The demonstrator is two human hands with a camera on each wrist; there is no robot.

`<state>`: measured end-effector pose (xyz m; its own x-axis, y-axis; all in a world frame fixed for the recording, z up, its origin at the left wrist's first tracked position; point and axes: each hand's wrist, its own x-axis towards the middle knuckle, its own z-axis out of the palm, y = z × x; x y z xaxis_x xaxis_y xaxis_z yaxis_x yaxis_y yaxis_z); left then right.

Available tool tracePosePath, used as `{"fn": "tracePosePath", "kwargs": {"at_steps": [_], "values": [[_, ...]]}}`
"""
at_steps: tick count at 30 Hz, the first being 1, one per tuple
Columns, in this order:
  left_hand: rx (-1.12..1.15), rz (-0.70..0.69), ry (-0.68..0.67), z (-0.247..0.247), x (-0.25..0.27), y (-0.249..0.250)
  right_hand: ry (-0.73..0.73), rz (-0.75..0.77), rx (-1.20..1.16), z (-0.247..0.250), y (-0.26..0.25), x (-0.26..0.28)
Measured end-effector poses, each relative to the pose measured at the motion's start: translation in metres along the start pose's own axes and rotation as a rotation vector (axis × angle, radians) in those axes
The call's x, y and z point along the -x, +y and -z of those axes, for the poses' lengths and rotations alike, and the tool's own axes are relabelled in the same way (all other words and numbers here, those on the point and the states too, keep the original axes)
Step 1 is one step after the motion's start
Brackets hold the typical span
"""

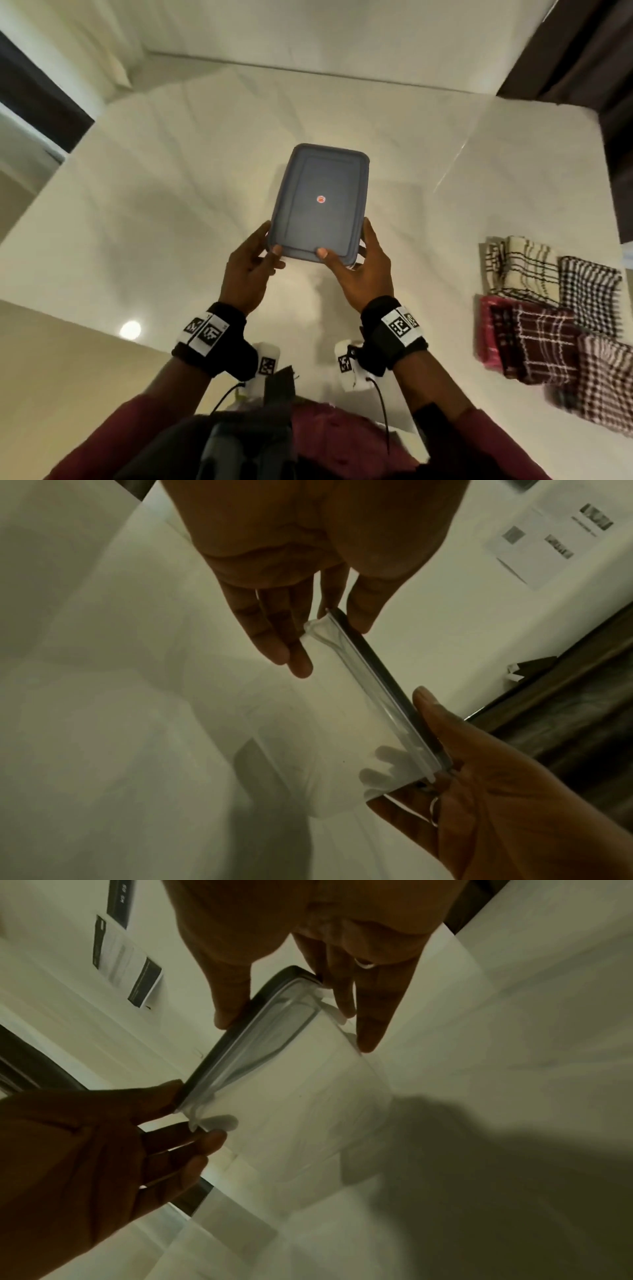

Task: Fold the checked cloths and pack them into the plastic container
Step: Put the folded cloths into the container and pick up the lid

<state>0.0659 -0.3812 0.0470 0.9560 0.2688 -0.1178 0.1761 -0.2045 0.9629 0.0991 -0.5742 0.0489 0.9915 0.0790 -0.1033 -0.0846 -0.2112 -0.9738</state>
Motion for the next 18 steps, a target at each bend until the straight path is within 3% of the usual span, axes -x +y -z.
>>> {"fn": "tracePosePath", "kwargs": {"at_steps": [6,11,16,18], "values": [[-0.032,0.006,-0.140,0.070,-0.014,-0.045,0.135,-0.071,0.040,-0.076,0.001,0.020],[-0.171,-0.031,-0.284,0.095,-0.024,-0.055,0.244,-0.099,0.058,-0.102,0.005,0.031],[-0.347,-0.233,-0.376,0.095,-0.034,-0.048,0.415,-0.063,0.210,-0.111,-0.009,0.023],[-0.416,-0.242,-0.431,0.094,-0.033,-0.040,0.457,-0.022,0.242,-0.114,-0.019,0.022]]}}
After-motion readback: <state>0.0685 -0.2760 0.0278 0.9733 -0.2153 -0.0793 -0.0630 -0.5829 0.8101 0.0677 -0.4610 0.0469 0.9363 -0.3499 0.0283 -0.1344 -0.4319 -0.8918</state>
